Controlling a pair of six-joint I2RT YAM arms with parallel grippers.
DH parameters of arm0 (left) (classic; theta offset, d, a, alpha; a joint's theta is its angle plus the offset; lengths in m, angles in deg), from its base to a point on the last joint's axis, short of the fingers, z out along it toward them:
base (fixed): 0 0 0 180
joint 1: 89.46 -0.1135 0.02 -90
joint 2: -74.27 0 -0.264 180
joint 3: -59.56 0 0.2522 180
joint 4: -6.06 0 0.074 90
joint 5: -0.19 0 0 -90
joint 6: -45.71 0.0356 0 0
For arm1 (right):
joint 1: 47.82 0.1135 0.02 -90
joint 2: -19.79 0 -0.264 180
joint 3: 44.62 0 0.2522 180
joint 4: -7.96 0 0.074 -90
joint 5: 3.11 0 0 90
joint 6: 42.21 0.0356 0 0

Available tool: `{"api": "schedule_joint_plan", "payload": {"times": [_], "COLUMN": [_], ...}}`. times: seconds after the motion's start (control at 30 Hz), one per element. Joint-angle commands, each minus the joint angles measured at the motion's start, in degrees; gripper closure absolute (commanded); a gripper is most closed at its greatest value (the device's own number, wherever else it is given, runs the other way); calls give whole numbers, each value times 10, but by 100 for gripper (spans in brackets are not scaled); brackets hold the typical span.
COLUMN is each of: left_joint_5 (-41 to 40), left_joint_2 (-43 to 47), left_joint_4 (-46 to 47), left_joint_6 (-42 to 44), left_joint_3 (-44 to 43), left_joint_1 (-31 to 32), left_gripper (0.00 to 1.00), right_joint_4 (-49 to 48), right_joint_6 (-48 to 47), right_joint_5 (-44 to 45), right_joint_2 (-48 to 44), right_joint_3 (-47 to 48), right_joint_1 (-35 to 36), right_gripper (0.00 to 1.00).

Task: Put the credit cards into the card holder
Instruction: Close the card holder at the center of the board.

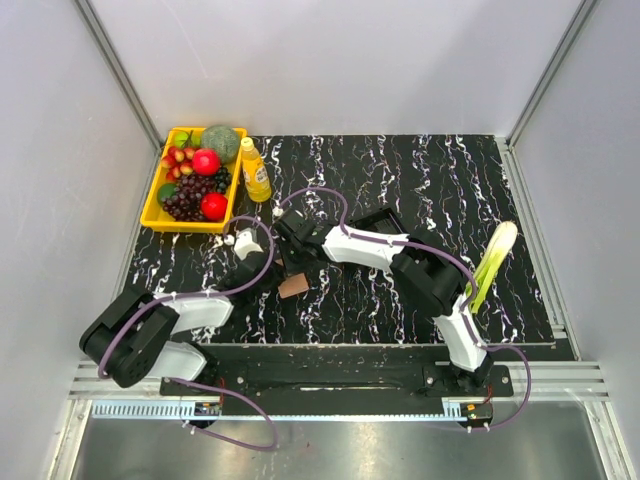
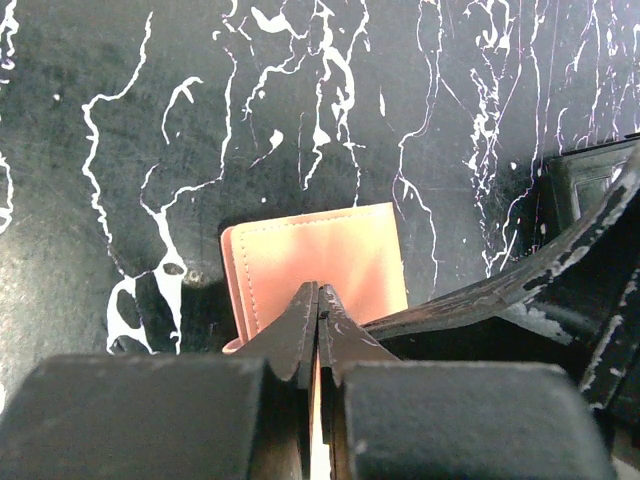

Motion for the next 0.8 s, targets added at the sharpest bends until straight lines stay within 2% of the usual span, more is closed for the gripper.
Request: {"api": "schedule_joint_plan", "payload": {"times": [0.0,0.03,0.1,0.37,0.77], "left_joint_5": [79,88,76,29,3], "left_joint_2": [-93,-103,-98,54,78], "left_joint_4": [-160,-136,-147,-257,-278], "left_joint_6": [6,-1,-10,32,69], "left_joint_3": [4,13,14,-32,-74], "left_joint_1": [31,34,33,32,10], "left_gripper": [100,100,100,100,100], "right_joint_4": [-5,-4,2,-40,-82], "right_joint_6": [-5,-6,-7,-25,-28], "right_joint_5": [16,30,41,47,55], "right_joint_2": [50,49,47,-16,-74], "right_joint_3": [-10,-10,-14,-33,-57], "right_joint_1": [12,12,12,12,-2], "right_gripper": [92,91,91,91,88]}}
